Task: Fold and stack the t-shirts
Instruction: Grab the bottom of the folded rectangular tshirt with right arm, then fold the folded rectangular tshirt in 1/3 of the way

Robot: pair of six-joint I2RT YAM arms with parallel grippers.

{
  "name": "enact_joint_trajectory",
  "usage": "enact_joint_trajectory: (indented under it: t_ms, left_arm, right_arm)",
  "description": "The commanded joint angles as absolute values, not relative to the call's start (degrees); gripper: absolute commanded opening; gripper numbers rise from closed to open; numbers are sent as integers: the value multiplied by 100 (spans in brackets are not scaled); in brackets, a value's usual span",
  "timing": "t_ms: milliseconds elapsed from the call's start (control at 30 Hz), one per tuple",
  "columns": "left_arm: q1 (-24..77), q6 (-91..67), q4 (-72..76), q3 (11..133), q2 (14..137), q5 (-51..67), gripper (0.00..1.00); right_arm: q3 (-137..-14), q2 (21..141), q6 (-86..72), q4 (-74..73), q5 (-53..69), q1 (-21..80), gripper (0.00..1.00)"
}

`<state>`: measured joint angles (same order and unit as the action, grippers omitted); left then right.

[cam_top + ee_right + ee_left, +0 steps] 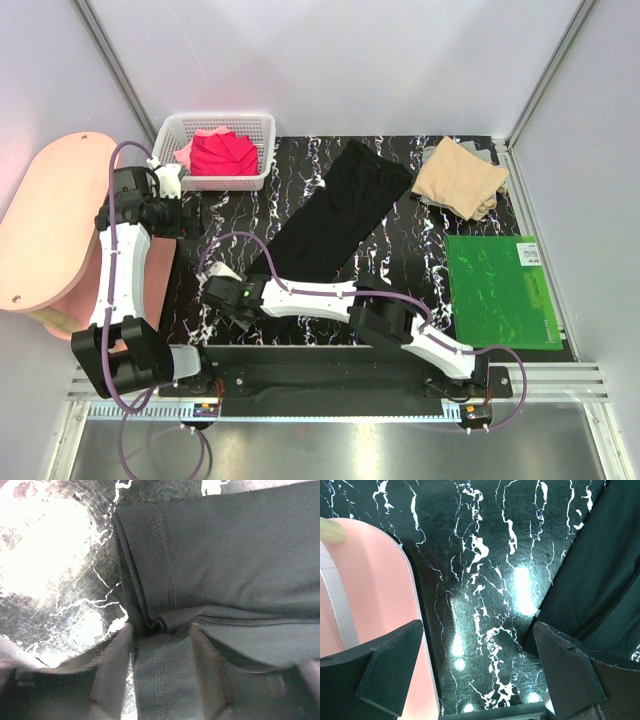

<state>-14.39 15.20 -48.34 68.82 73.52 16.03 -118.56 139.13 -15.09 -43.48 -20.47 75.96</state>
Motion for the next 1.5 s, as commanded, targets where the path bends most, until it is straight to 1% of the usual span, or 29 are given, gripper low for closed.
enact_joint_trajectory:
  t_ms: [0, 33, 67, 100, 133, 200, 233, 400, 733, 1033, 1200, 1467]
  left_arm:
    - [-1476, 1547, -4667, 7031, 7365, 1591, 99]
    - [-1477, 1556, -4676, 7031, 7374, 1573, 99]
    - [-1468, 1556, -4667, 7031, 7383, 1556, 99]
    - [-1468, 1556, -4667, 7023, 7392, 1547, 99]
    - [-1468, 1556, -4676, 7014, 7392, 1529, 99]
    - [-1476, 1564, -4667, 6996, 7374, 1512, 99]
    - [-1468, 1564, -4676, 6996, 7374, 1520, 99]
    - [-1468, 1565, -4667, 6996, 7365, 1503, 99]
    - [-1476, 1503, -4676, 7005, 7365, 1564, 99]
    - [-1468, 1512, -4667, 6996, 7348, 1591, 99]
    - [-1468, 1556, -4667, 7040, 7321, 1538, 99]
    - [-1476, 1503, -4711, 7128, 7348, 1617, 99]
  right_arm:
    - [-11452, 14423, -1635, -4764, -1916, 7410, 44]
    - [-11435, 14440, -1687, -4764, -1838, 7400, 28]
    - [-11408, 14458, -1714, -4772, -1811, 7383, 21]
    - [-11391, 14458, -1731, -4764, -1784, 7339, 16]
    - [-11365, 14449, -1775, -4772, -1775, 7330, 7]
    - [-11294, 14406, -1767, -4781, -1819, 7313, 1]
    - [-11250, 14344, -1749, -4773, -1828, 7321, 0]
    - [-11285, 14019, -1600, -4965, -1636, 7330, 0]
    - [-12461, 13184, -1310, -5748, -923, 7840, 0]
    - [-12849, 12718, -1371, -5871, -668, 7866, 0]
    - [-12403, 12315, -1424, -5801, -589, 7726, 0]
    - [-11172, 11593, -1415, -5072, -18, 6724, 0]
